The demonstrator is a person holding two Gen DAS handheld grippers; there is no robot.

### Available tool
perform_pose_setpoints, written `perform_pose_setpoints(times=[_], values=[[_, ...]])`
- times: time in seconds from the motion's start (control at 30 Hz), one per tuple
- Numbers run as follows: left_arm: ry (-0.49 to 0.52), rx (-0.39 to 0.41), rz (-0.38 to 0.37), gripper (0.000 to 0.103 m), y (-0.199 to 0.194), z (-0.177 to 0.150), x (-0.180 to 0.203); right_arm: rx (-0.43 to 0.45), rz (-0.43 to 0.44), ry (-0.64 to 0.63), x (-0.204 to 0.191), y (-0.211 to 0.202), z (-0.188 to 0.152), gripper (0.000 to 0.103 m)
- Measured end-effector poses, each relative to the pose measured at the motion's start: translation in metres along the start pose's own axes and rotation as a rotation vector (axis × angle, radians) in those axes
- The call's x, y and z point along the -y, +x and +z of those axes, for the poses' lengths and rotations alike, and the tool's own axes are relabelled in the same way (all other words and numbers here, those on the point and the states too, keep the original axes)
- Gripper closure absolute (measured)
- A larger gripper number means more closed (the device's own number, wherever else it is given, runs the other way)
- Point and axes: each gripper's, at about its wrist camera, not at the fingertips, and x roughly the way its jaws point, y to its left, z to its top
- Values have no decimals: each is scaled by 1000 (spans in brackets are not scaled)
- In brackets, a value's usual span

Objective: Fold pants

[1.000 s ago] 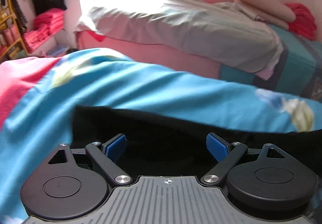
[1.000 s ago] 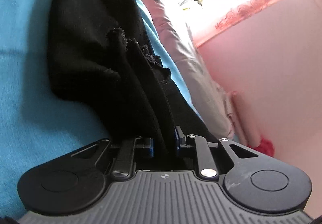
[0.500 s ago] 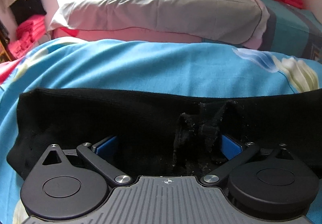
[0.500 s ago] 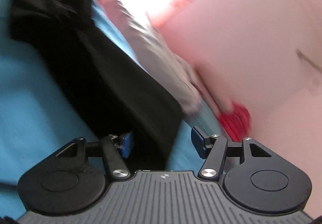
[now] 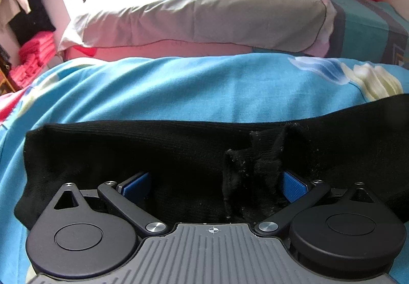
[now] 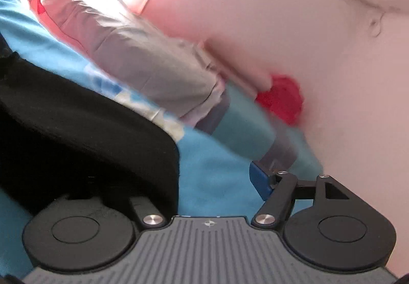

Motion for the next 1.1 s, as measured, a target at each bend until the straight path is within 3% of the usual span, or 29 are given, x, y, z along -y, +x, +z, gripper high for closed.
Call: perform_pose_setpoints(times=[0.03, 0.07, 0.1, 0.17, 0.23, 0.27, 0.37, 0.43, 0.5, 0.57, 0.63, 0.7, 0.77, 0.83, 0.93, 1.0, 1.1], values=[[2, 0, 2, 0, 0, 0, 0, 6, 8, -111, -15, -1, -4, 45], [1, -3, 2, 0, 1, 1, 0, 34, 11, -195, -26, -6, -8, 50], [-1, -4, 2, 0, 1, 1, 0, 69, 18, -226, -30, -12, -9, 50], [4, -5, 0, 0, 1, 1, 0, 59, -5, -141, -21, -11, -7, 32], [8, -6, -2, 0, 1, 2, 0, -48, 33, -14, -4, 3, -7, 31], [12, -8, 0, 0, 1, 3, 1, -48, 59, -14, -2, 0, -6, 32], [10, -26, 7, 0, 3, 7, 0, 53, 152, -225, -7, -36, -9, 37], [-19, -52, -46, 0, 2, 10, -9, 108, 264, -274, 0, -59, -10, 34], [-67, -59, -126, 0, -2, 13, -23, 141, 386, -188, 18, -78, -4, 31], [-122, -27, -253, 0, -13, 14, -40, 143, 459, -63, 31, -82, 11, 32], [-168, 1, -359, 0, -23, 15, -55, 130, 494, 56, 36, -73, 26, 44], [-193, 23, -384, 0, -32, 14, -65, 91, 520, 161, 38, -56, 37, 50], [-204, 32, -350, 0, -40, 12, -75, 0, 526, 222, 27, -29, 38, 48], [-233, 27, -317, 0, -47, 5, -88, -142, 514, 154, 8, -23, 26, 47], [-283, 28, -244, 0, -61, -14, -120, -61, 446, 99, 5, -38, 42, 45], [-328, 12, -141, 0, -68, -33, -146, 5, 413, 117, 3, -49, 55, 33], [-420, -40, 23, 0, -73, -64, -184, 73, 496, 98, -28, -70, 85, 28]])
